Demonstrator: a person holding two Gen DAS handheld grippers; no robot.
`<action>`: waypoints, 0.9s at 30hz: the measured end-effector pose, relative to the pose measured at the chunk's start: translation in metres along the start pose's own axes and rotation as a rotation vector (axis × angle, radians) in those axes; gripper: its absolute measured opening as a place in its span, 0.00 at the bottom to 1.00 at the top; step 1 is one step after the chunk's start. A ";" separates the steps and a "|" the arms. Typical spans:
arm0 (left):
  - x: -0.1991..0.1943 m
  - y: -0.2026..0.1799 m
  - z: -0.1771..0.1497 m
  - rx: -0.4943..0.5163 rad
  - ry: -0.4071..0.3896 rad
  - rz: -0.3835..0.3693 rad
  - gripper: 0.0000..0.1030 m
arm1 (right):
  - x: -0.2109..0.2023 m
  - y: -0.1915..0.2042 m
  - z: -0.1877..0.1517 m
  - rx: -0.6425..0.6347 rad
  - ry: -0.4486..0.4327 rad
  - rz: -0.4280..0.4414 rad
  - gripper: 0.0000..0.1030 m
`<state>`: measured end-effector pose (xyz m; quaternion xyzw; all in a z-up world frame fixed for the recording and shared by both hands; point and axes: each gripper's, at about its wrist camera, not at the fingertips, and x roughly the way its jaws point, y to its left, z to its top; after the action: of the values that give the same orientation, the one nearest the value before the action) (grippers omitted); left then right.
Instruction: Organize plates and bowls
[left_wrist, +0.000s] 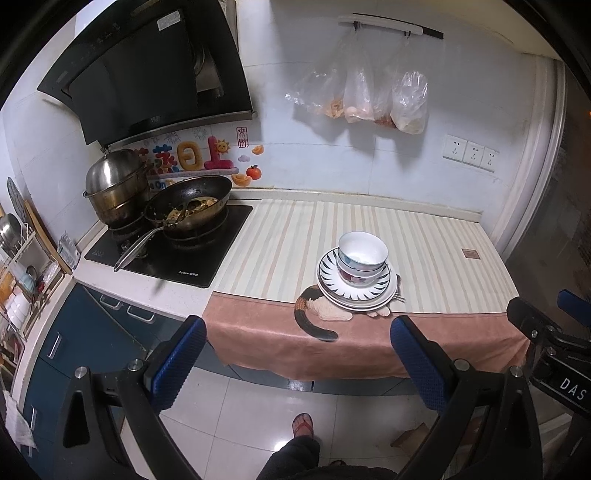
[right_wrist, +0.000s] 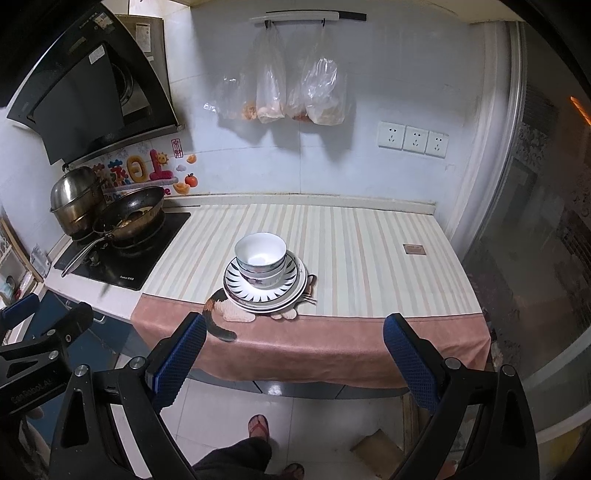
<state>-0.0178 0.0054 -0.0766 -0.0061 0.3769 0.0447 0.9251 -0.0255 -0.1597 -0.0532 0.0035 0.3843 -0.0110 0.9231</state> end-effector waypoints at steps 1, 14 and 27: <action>0.000 0.000 0.000 0.001 0.001 0.001 0.99 | 0.001 0.000 0.001 0.000 0.001 0.000 0.96; 0.005 0.006 0.001 0.004 0.004 0.000 0.99 | 0.007 0.004 -0.001 -0.007 0.007 0.002 0.96; 0.007 0.008 0.000 0.007 0.006 0.003 0.99 | 0.012 0.005 0.003 -0.010 0.011 0.007 0.96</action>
<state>-0.0134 0.0139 -0.0813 -0.0026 0.3800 0.0450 0.9239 -0.0147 -0.1554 -0.0599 0.0001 0.3892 -0.0055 0.9211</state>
